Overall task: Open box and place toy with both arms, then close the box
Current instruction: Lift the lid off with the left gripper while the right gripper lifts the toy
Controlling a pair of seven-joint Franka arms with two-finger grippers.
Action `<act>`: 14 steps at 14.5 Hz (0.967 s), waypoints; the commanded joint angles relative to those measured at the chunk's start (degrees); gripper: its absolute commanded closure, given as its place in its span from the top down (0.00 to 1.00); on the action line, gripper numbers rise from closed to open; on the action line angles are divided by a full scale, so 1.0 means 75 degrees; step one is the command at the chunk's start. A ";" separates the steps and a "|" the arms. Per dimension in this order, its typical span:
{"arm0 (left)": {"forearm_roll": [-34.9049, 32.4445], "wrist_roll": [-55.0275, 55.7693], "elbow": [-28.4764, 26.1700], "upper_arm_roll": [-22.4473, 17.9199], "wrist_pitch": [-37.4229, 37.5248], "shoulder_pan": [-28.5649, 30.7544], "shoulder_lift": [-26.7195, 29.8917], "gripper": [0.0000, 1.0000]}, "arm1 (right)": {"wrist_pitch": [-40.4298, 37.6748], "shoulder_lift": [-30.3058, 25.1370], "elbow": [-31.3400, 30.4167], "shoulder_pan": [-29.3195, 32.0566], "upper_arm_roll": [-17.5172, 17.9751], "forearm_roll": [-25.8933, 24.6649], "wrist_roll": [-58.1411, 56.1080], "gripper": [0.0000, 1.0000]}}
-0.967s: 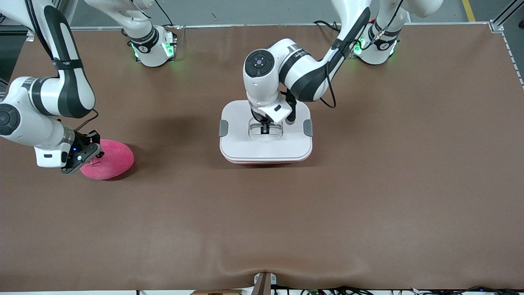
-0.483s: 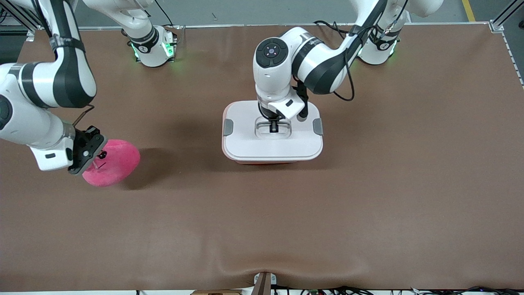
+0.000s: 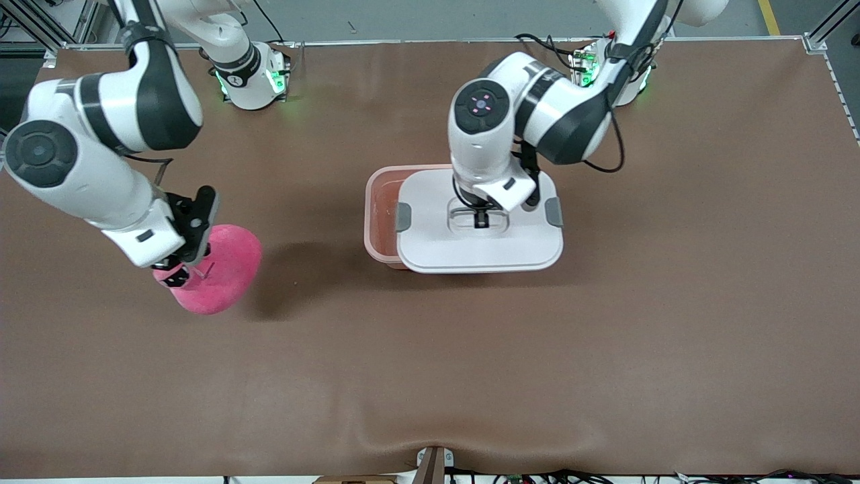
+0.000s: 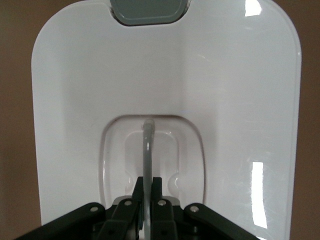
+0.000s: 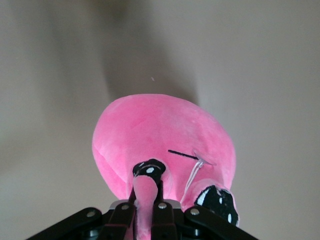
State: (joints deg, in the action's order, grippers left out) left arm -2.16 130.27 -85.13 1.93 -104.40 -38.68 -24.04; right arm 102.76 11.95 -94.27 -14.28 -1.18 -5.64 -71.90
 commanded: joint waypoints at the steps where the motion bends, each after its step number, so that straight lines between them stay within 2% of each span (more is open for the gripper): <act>1: 0.0181 -0.0551 -0.0508 0.0083 0.0104 0.0421 0.0650 0.00 | -0.0130 0.0036 0.0498 -0.0986 -0.0042 -0.0838 -0.0363 0.00; 3: 0.0369 -0.0914 -0.0694 0.0083 0.0104 0.0737 0.0919 0.00 | -0.0189 0.0025 0.0558 -0.1772 -0.0053 -0.1402 -0.0316 0.00; 5: 0.0405 -0.1383 -0.1372 0.0083 0.0011 0.1065 0.1387 0.00 | -0.0399 0.0036 0.0663 -0.2441 -0.0053 -0.1824 -0.0246 0.00; 8: 0.0393 -0.1828 -0.2287 0.0083 -0.0434 0.1475 0.2055 0.00 | -0.0668 0.0293 0.1131 -0.3191 -0.0053 -0.1919 0.0432 0.00; 13: 0.0405 -0.2777 -0.2828 0.0083 -0.0459 0.2296 0.2514 0.00 | -0.1267 0.0809 0.1530 -0.4176 -0.0053 -0.2189 0.1101 0.00; 14: 0.0405 -0.3116 -0.2945 0.0083 -0.0459 0.2471 0.2619 0.00 | -0.1313 0.0856 0.1531 -0.4410 -0.0053 -0.2421 0.1137 0.00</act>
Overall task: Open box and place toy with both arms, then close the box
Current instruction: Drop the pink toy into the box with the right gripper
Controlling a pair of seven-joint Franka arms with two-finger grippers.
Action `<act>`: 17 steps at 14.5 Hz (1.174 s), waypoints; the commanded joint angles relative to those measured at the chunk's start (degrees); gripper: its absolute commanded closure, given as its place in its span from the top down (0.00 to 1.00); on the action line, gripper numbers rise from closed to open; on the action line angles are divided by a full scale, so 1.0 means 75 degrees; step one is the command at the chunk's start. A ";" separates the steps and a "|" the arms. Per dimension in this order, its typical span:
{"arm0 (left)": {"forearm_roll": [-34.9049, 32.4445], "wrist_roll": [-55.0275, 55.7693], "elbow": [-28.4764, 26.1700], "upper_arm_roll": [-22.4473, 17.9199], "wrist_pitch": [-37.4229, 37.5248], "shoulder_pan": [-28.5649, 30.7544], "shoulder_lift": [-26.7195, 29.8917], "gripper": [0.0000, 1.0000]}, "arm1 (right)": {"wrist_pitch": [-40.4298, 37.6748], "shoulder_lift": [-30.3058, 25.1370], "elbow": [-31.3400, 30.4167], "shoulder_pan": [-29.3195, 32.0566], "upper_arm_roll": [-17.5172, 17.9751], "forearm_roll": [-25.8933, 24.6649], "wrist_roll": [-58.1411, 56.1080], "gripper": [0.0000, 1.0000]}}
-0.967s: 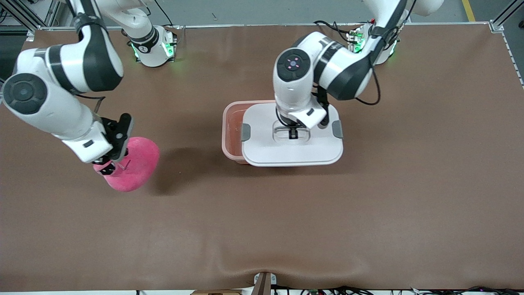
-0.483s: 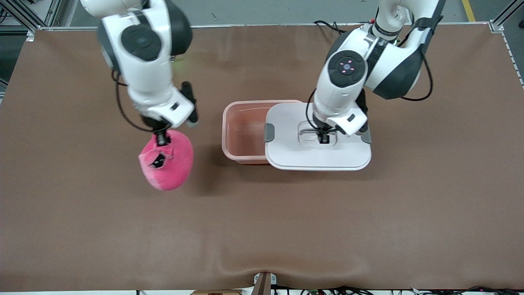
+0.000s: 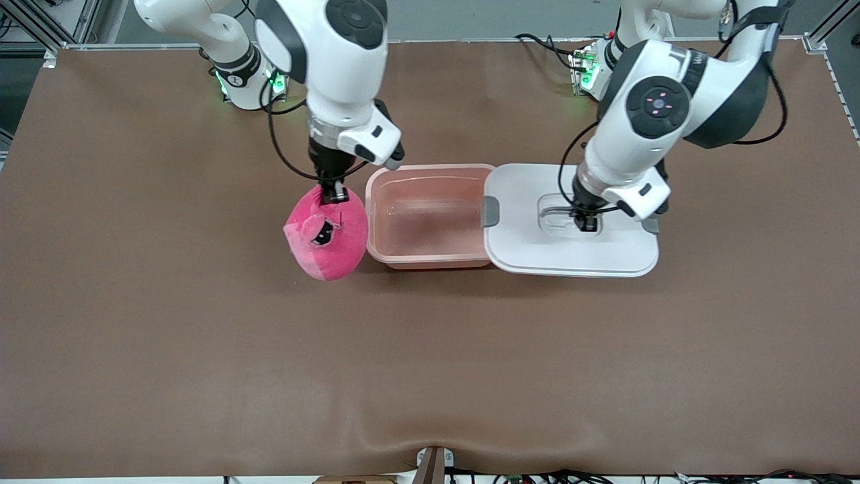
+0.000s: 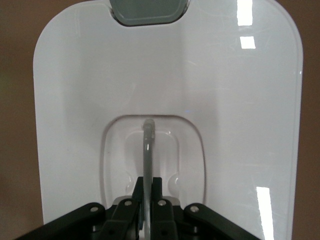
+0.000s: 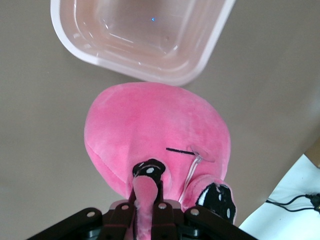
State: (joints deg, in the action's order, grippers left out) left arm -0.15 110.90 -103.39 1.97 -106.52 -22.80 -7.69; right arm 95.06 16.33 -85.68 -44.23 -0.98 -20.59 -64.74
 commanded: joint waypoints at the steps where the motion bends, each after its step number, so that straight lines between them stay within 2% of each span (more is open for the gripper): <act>1: 0.0138 -0.0803 -0.0627 0.0078 -0.0176 0.0519 0.0532 0.00 | -0.0346 0.0295 0.0397 -0.0581 -0.0081 -0.0616 0.0171 0.00; 3: 0.0149 -0.1180 -0.0710 0.0089 -0.0165 0.0929 0.0592 0.00 | -0.0522 0.0341 0.0385 -0.0792 -0.0081 -0.0642 0.0218 0.00; 8: 0.0372 -0.1333 -0.0851 0.0078 -0.0129 0.1340 0.0615 0.00 | -0.0581 0.0458 0.0397 -0.1004 -0.0069 -0.0595 0.0206 0.00; 12: 0.0372 -0.2059 -0.1039 0.0078 -0.0141 0.1785 0.0709 0.00 | -0.0569 0.0576 0.0385 -0.1133 -0.0069 -0.0560 0.0206 0.00; 17: 0.0372 -0.2458 -0.1109 0.0078 -0.0094 0.1915 0.0709 0.00 | -0.0569 0.0798 0.0385 -0.1414 -0.0069 -0.0560 0.0347 0.00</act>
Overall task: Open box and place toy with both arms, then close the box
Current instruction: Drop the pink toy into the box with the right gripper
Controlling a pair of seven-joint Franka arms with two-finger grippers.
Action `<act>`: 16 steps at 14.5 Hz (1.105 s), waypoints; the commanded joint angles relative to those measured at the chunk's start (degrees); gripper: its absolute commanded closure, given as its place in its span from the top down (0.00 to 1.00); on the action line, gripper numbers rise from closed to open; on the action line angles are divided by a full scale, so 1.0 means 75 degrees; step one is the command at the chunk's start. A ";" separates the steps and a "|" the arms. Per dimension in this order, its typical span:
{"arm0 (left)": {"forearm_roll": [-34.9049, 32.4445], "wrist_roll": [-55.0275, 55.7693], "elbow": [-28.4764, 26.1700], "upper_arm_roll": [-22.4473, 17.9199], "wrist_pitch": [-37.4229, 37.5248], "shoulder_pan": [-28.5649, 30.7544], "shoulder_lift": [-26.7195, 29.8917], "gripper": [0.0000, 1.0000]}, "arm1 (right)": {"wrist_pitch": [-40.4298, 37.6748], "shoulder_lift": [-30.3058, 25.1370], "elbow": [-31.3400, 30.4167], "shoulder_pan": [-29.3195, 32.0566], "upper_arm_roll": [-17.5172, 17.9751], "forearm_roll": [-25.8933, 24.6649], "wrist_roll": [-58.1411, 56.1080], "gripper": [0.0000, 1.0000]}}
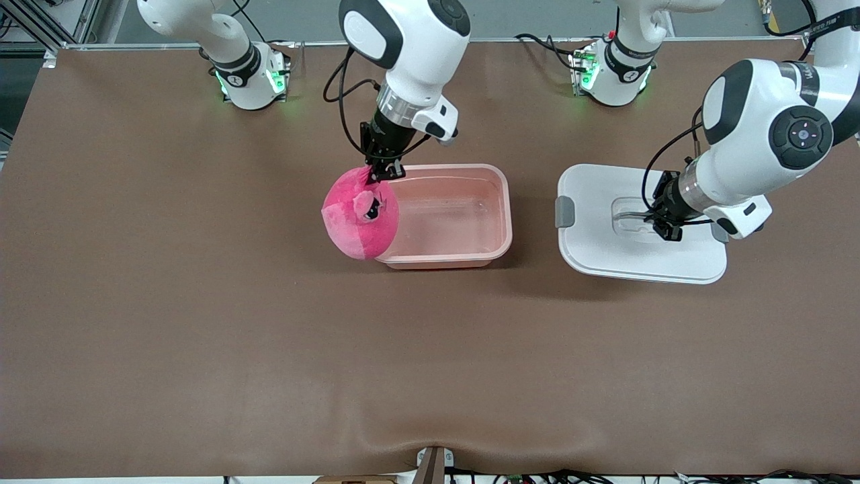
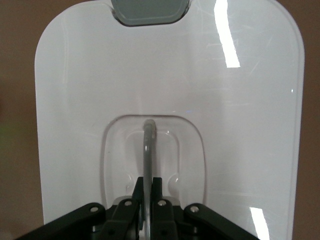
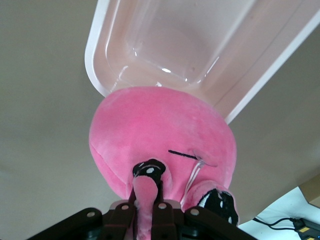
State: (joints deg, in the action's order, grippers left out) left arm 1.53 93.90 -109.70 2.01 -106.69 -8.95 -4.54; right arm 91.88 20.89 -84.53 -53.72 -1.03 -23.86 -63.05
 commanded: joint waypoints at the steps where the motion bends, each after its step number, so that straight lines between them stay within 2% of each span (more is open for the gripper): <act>1: 0.0147 -0.0191 -0.0267 0.0072 -0.0071 0.0068 0.0289 0.00 | -0.0145 0.0226 0.0231 -0.0196 -0.0062 -0.0124 0.0121 0.10; 2: 0.0147 -0.0214 -0.0267 0.0072 -0.0071 0.0068 0.0277 0.00 | -0.0145 0.0238 0.0243 -0.0220 -0.0062 -0.0147 0.0121 0.38; 3: 0.0147 -0.0238 -0.0279 0.0072 -0.0071 0.0068 0.0277 0.00 | -0.0157 0.0227 0.0266 -0.0267 -0.0050 -0.0159 0.0121 0.95; 4: 0.0147 -0.0238 -0.0279 0.0072 -0.0071 0.0068 0.0277 0.00 | -0.0203 0.0227 0.0406 -0.0325 -0.0050 -0.0135 0.0109 1.00; 11: 0.0159 -0.0414 -0.0314 0.0072 -0.0059 0.0068 0.0266 0.00 | -0.1936 0.0122 0.2468 -0.0701 -0.0038 0.0848 0.0191 1.00; 13: 0.0147 -0.0402 -0.0314 0.0072 -0.0059 0.0056 0.0265 0.00 | -0.2055 -0.0077 0.2447 -0.0561 -0.0167 0.0872 0.0657 1.00; 14: 0.0147 -0.0402 -0.0314 0.0072 -0.0059 0.0056 0.0265 0.00 | -0.2241 -0.0078 0.2446 -0.0317 -0.0365 0.0907 0.0973 1.00; 16: 0.0147 -0.0391 -0.0291 0.0084 -0.0047 0.0045 0.0265 0.00 | -0.2360 -0.0078 0.2423 0.0257 -0.0449 0.0955 0.1070 1.00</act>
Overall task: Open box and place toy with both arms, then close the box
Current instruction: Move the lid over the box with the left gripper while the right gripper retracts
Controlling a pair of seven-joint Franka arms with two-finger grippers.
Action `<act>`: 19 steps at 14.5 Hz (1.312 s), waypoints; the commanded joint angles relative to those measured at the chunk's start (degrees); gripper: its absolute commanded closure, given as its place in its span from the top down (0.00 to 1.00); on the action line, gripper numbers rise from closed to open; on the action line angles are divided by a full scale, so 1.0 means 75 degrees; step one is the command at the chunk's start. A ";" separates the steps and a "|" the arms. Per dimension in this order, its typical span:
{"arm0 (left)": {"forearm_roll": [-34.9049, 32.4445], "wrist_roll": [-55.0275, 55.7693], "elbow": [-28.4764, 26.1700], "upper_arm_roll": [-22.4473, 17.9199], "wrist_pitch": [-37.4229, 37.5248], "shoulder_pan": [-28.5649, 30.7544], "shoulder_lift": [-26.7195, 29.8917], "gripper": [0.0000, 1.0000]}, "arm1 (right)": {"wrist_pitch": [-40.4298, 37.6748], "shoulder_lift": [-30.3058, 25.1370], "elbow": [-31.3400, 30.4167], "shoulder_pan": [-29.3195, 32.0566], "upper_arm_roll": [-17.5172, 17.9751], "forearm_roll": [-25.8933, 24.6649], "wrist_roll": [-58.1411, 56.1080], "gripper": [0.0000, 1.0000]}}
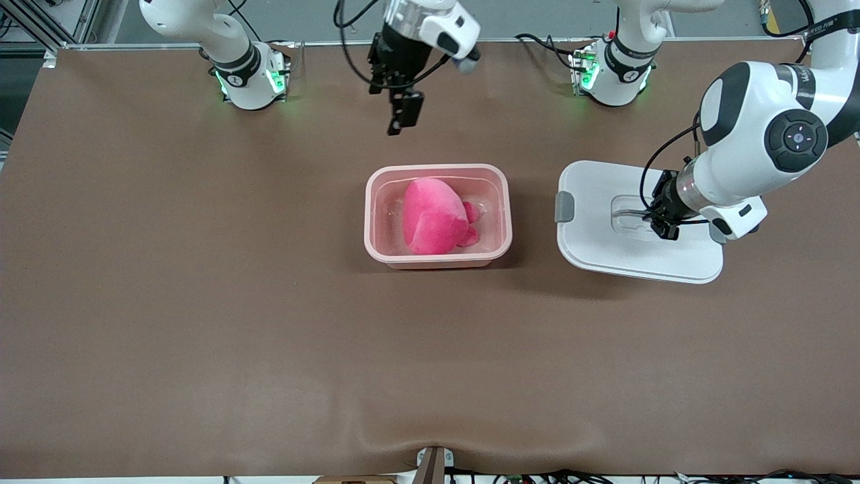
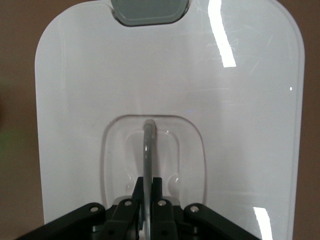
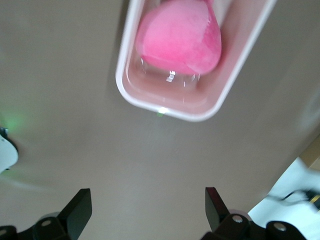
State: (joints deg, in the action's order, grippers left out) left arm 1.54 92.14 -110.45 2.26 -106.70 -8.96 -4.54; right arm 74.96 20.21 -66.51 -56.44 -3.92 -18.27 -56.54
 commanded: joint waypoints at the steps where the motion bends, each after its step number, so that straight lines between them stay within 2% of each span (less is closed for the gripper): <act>1: 0.0146 -0.0144 -0.0180 0.0050 -0.0036 0.0000 0.0265 0.00 | -0.0093 0.0024 0.0008 0.0867 -0.0075 0.0198 0.0295 1.00; 6: 0.0252 0.0509 -0.0004 0.0459 -0.0024 -0.0059 0.0184 0.00 | 0.0386 0.0047 -0.0050 0.2285 -0.0063 0.0233 0.0999 1.00; 9: 0.0252 0.1154 0.0206 0.0951 -0.0024 -0.0071 0.0031 0.00 | 0.0353 0.0001 -0.0132 0.3514 -0.0075 0.1203 0.0999 1.00; 13: 0.0217 0.2103 0.0616 0.1548 -0.0024 -0.0130 -0.0355 0.00 | 0.0364 -0.0140 -0.0331 0.4933 -0.0075 0.1674 0.1104 1.00; 16: 0.0158 0.2748 0.0979 0.1901 -0.0024 -0.0235 -0.0706 0.00 | 0.0399 -0.0618 -0.0927 0.5579 -0.0075 0.2014 0.1770 1.00; 19: 0.0146 0.3462 0.1401 0.1937 -0.0012 -0.0784 -0.1163 0.00 | 0.0399 -0.1100 -0.1444 0.6060 -0.0075 0.2038 0.2239 1.00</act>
State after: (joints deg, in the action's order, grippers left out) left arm 2.45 114.62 -103.92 16.64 -107.44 -12.46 -10.18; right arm 77.39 17.00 -71.98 -13.32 -5.60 -4.54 -43.51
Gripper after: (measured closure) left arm 0.930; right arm 0.000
